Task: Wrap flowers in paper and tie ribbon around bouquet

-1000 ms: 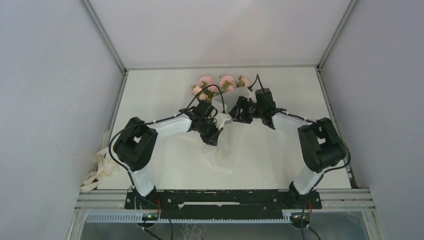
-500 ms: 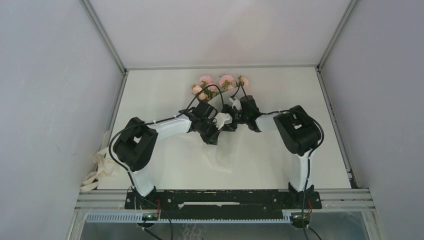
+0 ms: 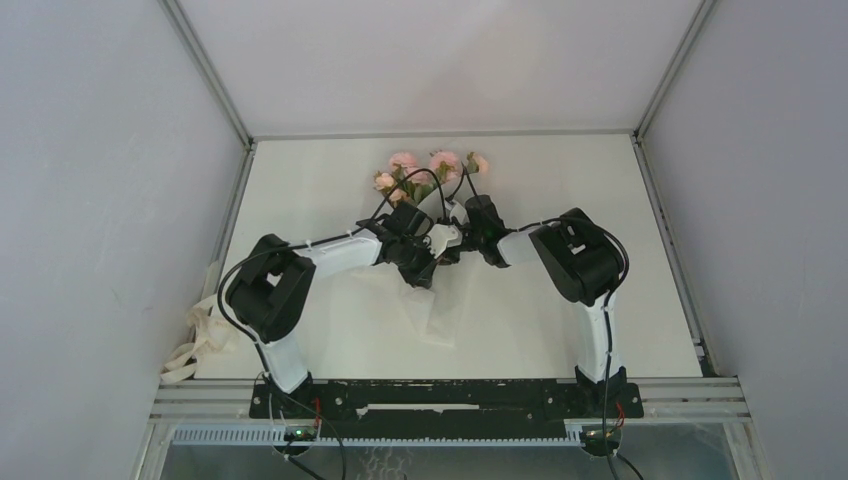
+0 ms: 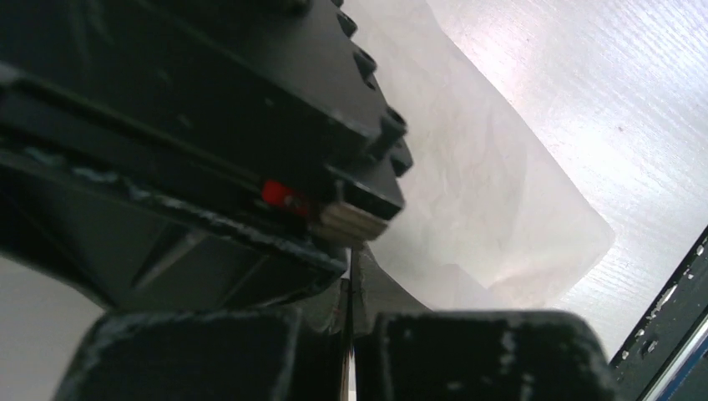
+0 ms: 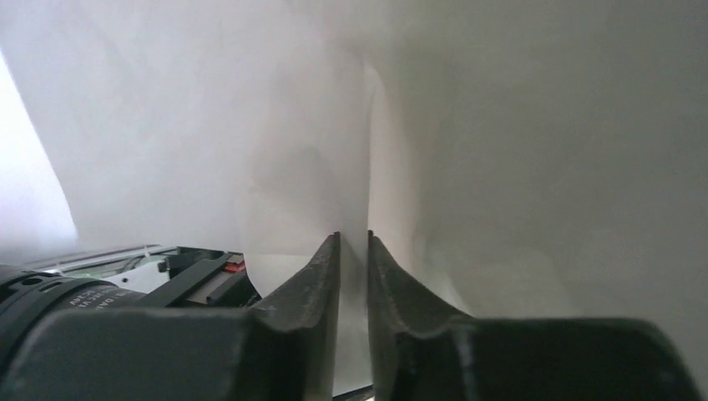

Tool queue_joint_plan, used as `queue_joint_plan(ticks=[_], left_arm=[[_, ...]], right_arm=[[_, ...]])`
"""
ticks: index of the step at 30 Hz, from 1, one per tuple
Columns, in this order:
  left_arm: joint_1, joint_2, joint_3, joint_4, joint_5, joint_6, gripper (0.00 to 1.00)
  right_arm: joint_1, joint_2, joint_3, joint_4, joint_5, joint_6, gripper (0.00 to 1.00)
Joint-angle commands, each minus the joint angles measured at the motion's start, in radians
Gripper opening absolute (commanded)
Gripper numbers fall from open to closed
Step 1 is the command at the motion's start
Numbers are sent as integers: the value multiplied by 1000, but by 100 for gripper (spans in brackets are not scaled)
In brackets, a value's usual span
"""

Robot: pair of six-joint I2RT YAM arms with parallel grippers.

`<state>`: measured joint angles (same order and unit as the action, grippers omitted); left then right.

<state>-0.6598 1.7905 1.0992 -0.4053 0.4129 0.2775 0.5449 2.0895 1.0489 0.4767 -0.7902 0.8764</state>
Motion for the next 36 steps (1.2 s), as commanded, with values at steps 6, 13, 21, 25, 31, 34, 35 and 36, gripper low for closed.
queue_joint_plan(ticks=[6,13,21,25,31,34,35,36], left_arm=[[21,-8,-16,49,-34,-6,1],[32,-55,25,-25,-10,-5,37],[36,-148,140,-246,15,90,62],[45,-202,184,-350,22,148,67],[328,-224,159,-280,206,-27,71],[548,-161,64,-87,195,-251,78],[620,-127,47,-40,189,-314,80],[651,-85,38,-16,179,-351,84]], right_arm=[[2,-7,29,41,-21,1,0],[-7,11,29,10,15,-15,0],[-11,40,28,-3,44,-26,0],[-11,46,29,-10,50,-33,0],[-10,44,29,-24,59,-41,0],[-10,46,29,-21,57,-42,0],[-11,46,29,-21,56,-41,0],[-11,45,28,-22,56,-40,0]])
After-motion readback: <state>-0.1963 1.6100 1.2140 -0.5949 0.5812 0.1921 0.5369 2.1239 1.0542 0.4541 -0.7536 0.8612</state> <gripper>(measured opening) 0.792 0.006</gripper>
